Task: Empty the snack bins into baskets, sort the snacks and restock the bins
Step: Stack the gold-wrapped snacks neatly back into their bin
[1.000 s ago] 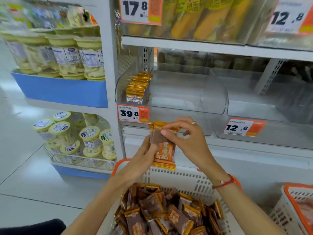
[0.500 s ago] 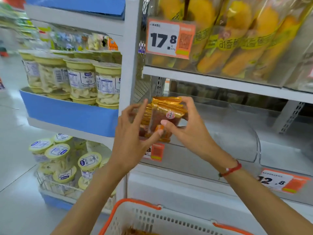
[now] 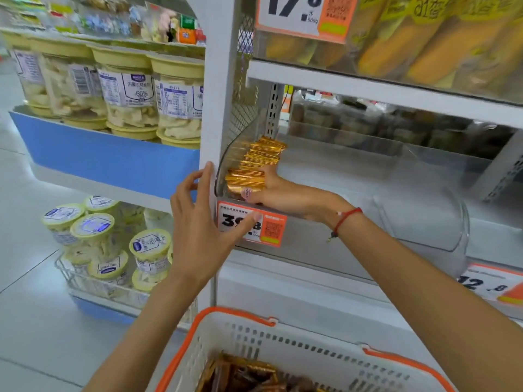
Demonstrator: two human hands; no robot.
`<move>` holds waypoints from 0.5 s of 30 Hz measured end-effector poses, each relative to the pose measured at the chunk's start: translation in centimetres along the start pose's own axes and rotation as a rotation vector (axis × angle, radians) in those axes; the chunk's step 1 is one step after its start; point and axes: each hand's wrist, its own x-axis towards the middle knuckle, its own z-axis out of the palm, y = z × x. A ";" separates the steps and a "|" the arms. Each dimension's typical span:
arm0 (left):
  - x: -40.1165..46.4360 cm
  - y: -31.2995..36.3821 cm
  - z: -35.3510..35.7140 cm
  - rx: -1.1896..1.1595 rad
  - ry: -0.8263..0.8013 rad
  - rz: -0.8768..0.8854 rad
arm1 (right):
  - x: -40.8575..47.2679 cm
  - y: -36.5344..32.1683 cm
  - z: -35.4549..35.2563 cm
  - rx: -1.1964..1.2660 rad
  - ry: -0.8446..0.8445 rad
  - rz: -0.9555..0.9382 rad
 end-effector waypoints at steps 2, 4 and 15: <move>-0.2 0.0 0.2 0.002 -0.005 -0.003 | 0.0 0.1 -0.1 -0.091 -0.055 0.020; -0.3 0.1 0.3 -0.003 -0.008 -0.014 | -0.5 -0.1 -0.6 -0.231 -0.014 -0.028; -0.6 0.7 0.1 0.021 -0.032 -0.055 | -1.1 -0.5 -0.6 -0.053 0.104 -0.090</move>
